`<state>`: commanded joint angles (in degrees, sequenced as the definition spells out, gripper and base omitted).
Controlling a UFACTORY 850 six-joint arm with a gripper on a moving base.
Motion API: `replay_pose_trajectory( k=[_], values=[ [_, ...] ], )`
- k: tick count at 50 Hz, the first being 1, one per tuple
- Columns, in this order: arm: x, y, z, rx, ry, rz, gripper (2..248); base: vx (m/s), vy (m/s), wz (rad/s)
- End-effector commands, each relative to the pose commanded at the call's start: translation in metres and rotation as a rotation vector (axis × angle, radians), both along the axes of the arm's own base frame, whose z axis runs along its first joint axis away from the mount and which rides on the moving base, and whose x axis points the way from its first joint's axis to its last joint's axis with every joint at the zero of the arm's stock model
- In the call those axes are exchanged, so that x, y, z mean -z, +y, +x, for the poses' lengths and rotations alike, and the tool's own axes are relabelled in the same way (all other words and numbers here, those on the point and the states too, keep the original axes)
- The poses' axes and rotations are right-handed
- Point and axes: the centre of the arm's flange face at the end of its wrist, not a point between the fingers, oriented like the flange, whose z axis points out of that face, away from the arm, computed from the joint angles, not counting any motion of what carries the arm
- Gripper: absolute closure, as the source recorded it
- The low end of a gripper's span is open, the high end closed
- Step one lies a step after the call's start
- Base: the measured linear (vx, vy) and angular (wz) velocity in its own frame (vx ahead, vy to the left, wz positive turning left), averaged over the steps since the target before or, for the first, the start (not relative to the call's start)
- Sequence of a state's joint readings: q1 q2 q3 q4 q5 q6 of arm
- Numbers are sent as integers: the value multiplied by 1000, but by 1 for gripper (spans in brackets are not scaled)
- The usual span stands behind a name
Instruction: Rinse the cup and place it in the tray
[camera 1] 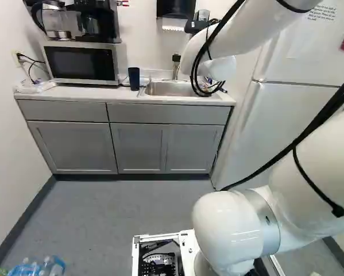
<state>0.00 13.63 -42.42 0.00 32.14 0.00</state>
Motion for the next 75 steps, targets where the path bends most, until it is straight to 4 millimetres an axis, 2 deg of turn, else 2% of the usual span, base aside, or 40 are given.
replay_pose_trajectory(
  k=[44, 75],
  values=[
    [-39, 0, 3, 0, 0, 0, 3, 0, 0, 0],
    [-39, 0, 3, 0, 1, 0, 3, 0, 0, 0]
  ],
)
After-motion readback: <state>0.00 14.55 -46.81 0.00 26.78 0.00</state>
